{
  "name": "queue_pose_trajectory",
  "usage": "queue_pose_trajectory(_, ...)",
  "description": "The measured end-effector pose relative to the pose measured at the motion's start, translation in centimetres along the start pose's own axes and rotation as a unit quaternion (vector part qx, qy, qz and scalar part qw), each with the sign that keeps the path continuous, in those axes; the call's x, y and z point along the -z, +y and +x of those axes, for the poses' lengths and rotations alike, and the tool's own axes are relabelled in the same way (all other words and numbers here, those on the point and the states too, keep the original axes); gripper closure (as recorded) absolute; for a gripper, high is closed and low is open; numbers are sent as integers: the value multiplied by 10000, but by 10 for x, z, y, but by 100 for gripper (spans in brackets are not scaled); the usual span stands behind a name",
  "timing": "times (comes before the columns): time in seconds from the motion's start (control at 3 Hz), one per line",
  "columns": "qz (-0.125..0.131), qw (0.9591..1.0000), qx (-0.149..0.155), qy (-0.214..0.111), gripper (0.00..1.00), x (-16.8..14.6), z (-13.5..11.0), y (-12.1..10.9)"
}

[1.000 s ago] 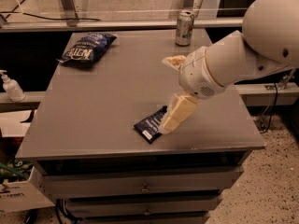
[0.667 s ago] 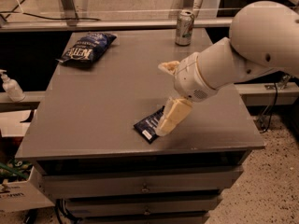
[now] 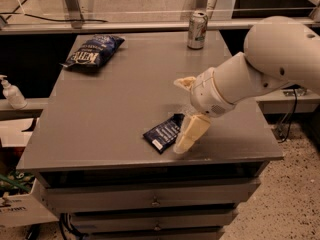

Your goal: Pick rxbar blueberry

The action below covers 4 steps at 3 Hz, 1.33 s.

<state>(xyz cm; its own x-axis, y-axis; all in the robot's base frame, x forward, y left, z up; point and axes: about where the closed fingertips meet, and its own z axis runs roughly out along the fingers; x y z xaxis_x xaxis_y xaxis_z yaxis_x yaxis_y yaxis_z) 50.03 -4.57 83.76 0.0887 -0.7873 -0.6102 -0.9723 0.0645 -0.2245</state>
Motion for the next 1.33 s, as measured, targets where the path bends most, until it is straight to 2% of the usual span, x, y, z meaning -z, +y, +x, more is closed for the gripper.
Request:
queue_pose_trajectory(0.67, -81, 10000, -55, 2, 0, -2, 9, 6)
queue_pose_trajectory(1.0, -268, 9996, -66, 25, 0, -9, 5, 7)
queue_pose_trajectory(1.33, -625, 9979, -140, 112, 0, -19, 2, 10)
